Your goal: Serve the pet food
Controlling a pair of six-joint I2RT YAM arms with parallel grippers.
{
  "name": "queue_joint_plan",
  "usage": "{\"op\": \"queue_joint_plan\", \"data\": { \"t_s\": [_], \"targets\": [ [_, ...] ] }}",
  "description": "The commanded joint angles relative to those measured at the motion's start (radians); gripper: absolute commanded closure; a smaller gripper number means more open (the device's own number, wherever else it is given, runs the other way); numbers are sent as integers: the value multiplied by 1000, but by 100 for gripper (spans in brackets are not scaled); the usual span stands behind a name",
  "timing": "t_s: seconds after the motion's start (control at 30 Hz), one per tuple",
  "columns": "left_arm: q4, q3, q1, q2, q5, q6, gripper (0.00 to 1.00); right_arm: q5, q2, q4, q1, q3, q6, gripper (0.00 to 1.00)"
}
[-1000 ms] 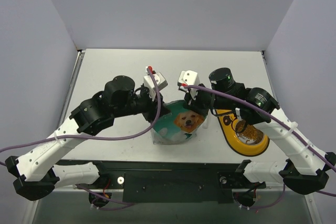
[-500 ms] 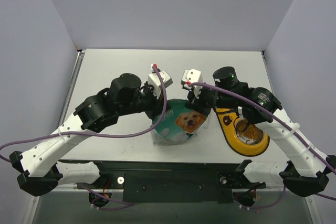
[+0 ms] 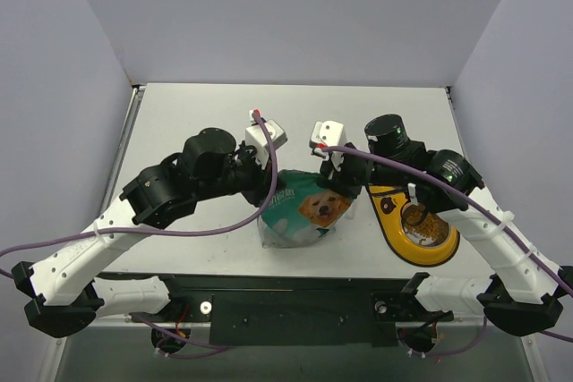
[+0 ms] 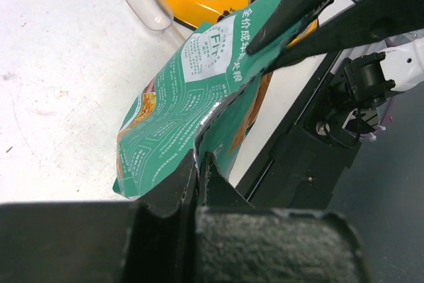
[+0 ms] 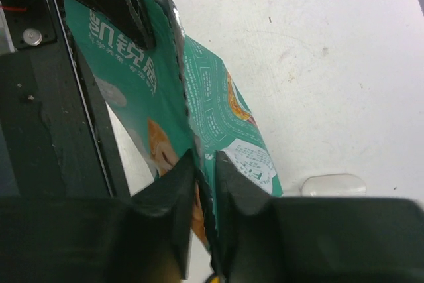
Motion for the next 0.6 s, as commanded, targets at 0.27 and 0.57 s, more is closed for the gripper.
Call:
{"op": "queue_joint_plan", "data": {
  "t_s": [0.27,0.57],
  "targets": [
    [203,-10,13,-57,88,-44,100,-73,109,58,45,109,35,63],
    [240,2,7,-27,37,-68,100,11,111,51,45,100,22,74]
  ]
}}
